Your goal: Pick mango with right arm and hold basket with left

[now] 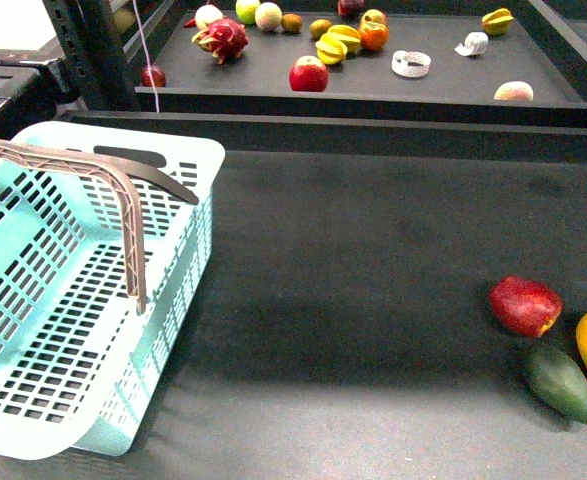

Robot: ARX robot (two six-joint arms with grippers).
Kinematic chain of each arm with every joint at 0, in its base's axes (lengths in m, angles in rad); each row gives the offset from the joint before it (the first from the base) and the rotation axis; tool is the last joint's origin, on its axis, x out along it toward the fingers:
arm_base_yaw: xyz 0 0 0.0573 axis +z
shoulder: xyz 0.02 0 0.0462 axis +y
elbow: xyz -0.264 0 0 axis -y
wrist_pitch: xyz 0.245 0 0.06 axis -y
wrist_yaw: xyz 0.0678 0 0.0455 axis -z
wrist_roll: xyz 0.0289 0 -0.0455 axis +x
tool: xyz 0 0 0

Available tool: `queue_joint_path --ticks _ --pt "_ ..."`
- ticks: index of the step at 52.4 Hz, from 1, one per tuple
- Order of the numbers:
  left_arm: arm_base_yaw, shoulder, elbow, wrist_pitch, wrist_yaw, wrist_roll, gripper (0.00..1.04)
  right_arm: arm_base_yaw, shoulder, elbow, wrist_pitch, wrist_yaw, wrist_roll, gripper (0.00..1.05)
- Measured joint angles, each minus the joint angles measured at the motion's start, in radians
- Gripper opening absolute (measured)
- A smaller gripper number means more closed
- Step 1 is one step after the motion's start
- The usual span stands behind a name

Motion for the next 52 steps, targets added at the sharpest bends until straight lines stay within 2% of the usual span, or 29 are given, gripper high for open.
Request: queue_joint_path --ticks 23,27,38,39,42,43,45,46,47,52 --pt "0.0 0.0 0.0 0.0 0.0 0.001 0.85 0.0 0.0 0.0 0.0 0.0 0.0 0.97" --pt "0.0 0.0 0.0 0.0 0.0 0.001 0.97 0.0 0.0 0.0 0.0 0.0 0.0 0.97" --pt "0.0 0.0 0.0 0.0 0.0 0.002 0.97 0.0 0.0 0.0 0.0 0.0 0.0 0.97" --pt "-0.01 0.009 0.003 -0.01 -0.034 -0.015 0.97 0.0 0.0 0.0 0.0 0.0 0.0 0.97" --pt "-0.102 0.116 0.048 -0.134 -0.328 -0.15 0.97 0.0 0.0 0.0 0.0 0.0 0.0 0.97" --pt "-0.132 0.187 0.06 -0.153 -0.443 -0.204 0.97 0.0 0.0 0.0 0.0 0.0 0.0 0.97" --pt "-0.148 0.329 0.065 -0.123 -0.601 -0.358 0.97 0.0 0.0 0.0 0.0 0.0 0.0 0.97" --pt "-0.134 0.41 0.067 -0.081 -0.639 -0.438 0.97 0.0 0.0 0.0 0.0 -0.003 0.0 0.97" --pt "-0.116 0.475 0.071 -0.039 -0.636 -0.499 0.97 0.0 0.0 0.0 0.0 0.0 0.0 0.97" --pt "-0.053 0.729 0.101 0.18 -0.563 -0.647 0.97 0.0 0.0 0.0 0.0 -0.001 0.0 0.97"
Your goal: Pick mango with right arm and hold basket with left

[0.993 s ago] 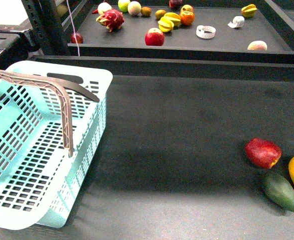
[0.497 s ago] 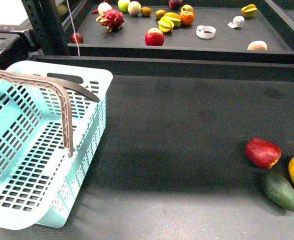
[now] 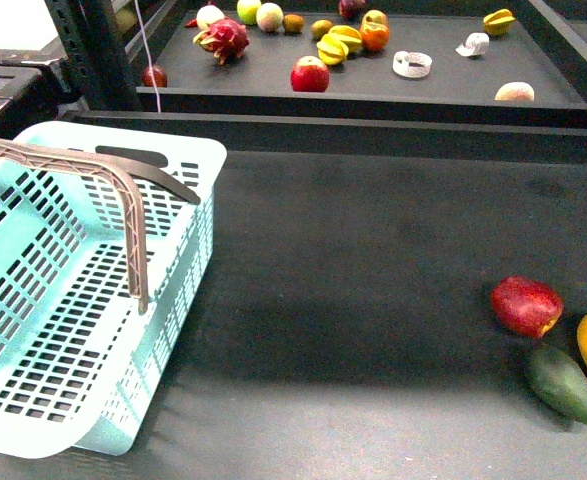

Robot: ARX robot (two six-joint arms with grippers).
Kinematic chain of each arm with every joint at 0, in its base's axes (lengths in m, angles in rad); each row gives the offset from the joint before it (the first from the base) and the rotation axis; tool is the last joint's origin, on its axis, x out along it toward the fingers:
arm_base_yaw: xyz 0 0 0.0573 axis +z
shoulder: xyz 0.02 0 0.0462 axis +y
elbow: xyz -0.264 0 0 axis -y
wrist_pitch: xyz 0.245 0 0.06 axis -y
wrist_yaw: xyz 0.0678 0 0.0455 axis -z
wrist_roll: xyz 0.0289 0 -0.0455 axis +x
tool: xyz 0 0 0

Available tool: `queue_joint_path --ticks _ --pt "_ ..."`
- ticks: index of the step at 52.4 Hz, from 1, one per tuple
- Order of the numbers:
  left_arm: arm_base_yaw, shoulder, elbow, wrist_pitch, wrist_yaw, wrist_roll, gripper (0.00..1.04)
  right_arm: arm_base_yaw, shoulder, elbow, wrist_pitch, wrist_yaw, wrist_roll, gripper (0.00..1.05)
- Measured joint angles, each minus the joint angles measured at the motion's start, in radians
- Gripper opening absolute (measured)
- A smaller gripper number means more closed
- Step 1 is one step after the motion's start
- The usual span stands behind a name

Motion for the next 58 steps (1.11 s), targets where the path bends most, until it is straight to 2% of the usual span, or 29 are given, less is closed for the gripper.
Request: queue_joint_path --ticks 6,18,30,58 --pt "0.042 0.309 0.08 0.208 0.085 -0.114 0.97 0.0 0.0 0.0 0.0 0.001 0.0 0.97" --pt "0.073 0.712 0.247 0.36 0.172 -0.249 0.97 0.0 0.0 0.0 0.0 0.0 0.0 0.97" --pt "0.062 0.961 0.423 0.416 0.25 -0.377 0.97 0.0 0.0 0.0 0.0 0.0 0.0 0.97" --pt "0.042 1.219 0.677 0.453 0.264 -0.478 0.97 0.0 0.0 0.0 0.0 0.0 0.0 0.97"
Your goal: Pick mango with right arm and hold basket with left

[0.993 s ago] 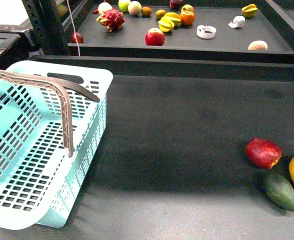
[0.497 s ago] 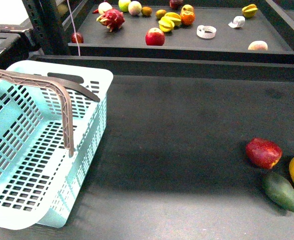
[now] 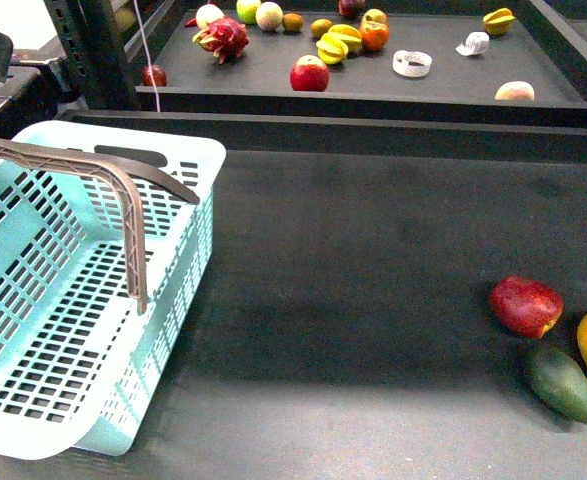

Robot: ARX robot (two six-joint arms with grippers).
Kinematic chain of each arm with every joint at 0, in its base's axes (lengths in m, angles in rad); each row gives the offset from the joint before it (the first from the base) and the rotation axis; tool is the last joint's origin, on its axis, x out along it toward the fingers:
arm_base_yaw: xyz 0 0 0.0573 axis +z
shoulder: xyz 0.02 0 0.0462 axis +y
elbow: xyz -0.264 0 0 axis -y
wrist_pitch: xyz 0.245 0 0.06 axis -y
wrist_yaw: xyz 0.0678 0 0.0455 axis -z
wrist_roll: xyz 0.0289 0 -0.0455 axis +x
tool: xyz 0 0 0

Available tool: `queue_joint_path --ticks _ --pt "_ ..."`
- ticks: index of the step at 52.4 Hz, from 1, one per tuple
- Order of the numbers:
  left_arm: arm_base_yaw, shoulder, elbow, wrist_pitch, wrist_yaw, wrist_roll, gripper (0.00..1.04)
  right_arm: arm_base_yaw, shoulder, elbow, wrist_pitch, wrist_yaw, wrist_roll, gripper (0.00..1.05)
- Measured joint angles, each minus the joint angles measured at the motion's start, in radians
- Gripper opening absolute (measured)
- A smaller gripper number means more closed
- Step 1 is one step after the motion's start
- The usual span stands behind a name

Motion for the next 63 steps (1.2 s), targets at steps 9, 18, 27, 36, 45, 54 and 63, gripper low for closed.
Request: queue_joint_path --ticks 9,18,27,36,45,54,63 --pt "0.001 0.045 0.025 0.002 -0.002 -0.001 0.63 0.0 0.0 0.0 0.0 0.0 0.0 0.97" --pt "0.001 0.054 0.025 0.012 0.002 0.006 0.36 0.0 0.0 0.0 0.0 0.0 0.0 0.97" --pt "-0.003 0.048 0.019 0.021 0.033 -0.003 0.1 0.0 0.0 0.0 0.0 0.0 0.0 0.97" --pt "-0.029 -0.005 -0.029 0.043 0.122 0.124 0.08 0.0 0.0 0.0 0.0 0.0 0.0 0.97" --pt "-0.07 -0.088 -0.108 0.089 0.21 0.238 0.08 0.0 0.0 0.0 0.0 0.0 0.0 0.97" --pt "-0.138 -0.181 -0.171 0.14 0.238 0.348 0.07 0.0 0.0 0.0 0.0 0.0 0.0 0.97" --pt "-0.221 -0.247 -0.213 0.223 0.242 0.465 0.07 0.0 0.0 0.0 0.0 0.0 0.0 0.97"
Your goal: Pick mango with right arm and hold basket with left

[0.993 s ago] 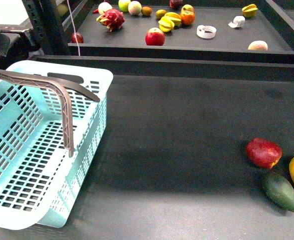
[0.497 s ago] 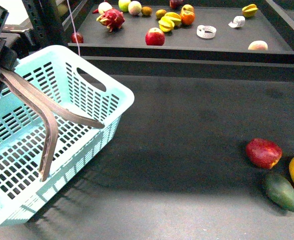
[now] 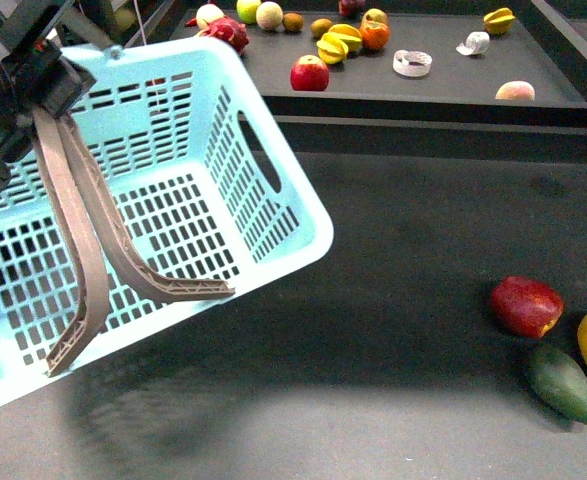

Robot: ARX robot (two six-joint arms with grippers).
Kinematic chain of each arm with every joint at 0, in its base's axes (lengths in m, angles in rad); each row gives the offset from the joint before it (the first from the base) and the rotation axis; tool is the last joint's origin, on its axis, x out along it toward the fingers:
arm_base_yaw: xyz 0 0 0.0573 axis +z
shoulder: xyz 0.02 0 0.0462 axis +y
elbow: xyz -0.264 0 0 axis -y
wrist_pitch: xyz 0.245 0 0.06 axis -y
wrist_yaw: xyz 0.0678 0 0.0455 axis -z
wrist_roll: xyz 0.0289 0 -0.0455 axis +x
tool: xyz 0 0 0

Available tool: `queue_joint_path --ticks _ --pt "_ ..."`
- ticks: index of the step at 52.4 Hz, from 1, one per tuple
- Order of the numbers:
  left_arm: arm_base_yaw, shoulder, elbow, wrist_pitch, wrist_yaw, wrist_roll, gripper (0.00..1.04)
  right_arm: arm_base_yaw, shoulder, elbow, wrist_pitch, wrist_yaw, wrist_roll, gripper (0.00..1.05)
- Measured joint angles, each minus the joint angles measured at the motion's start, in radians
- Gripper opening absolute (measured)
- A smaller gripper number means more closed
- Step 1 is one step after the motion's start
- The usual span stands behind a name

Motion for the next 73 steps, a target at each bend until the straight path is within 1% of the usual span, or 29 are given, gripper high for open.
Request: queue_joint_path --ticks 8,20,29,39,55,67,69,71,73 --pt "-0.066 -0.056 -0.011 0.03 0.005 0.087 0.07 0.0 0.0 0.0 0.0 0.0 0.0 0.97" --pt "-0.215 -0.105 -0.01 0.035 -0.003 0.193 0.07 0.0 0.0 0.0 0.0 0.0 0.0 0.97" --pt "-0.274 -0.1 -0.008 0.043 0.007 0.21 0.07 0.0 0.0 0.0 0.0 0.0 0.0 0.97" --pt "-0.295 -0.079 0.009 0.068 0.031 0.21 0.07 0.0 0.0 0.0 0.0 0.0 0.0 0.97" --pt "-0.294 -0.07 0.02 0.068 -0.013 0.225 0.07 0.0 0.0 0.0 0.0 0.0 0.0 0.97" --pt "-0.294 -0.069 0.02 0.068 -0.003 0.226 0.07 0.0 0.0 0.0 0.0 0.0 0.0 0.97" --pt "-0.294 -0.069 0.02 0.068 -0.002 0.226 0.07 -0.007 0.005 0.0 0.002 -0.024 0.015 0.97" --pt "-0.294 -0.069 0.02 0.068 0.0 0.226 0.07 -0.032 0.03 0.0 0.023 -0.07 0.045 0.97" --pt "-0.295 -0.069 0.02 0.068 0.0 0.226 0.07 -0.056 0.065 0.001 0.05 -0.095 0.065 0.97"
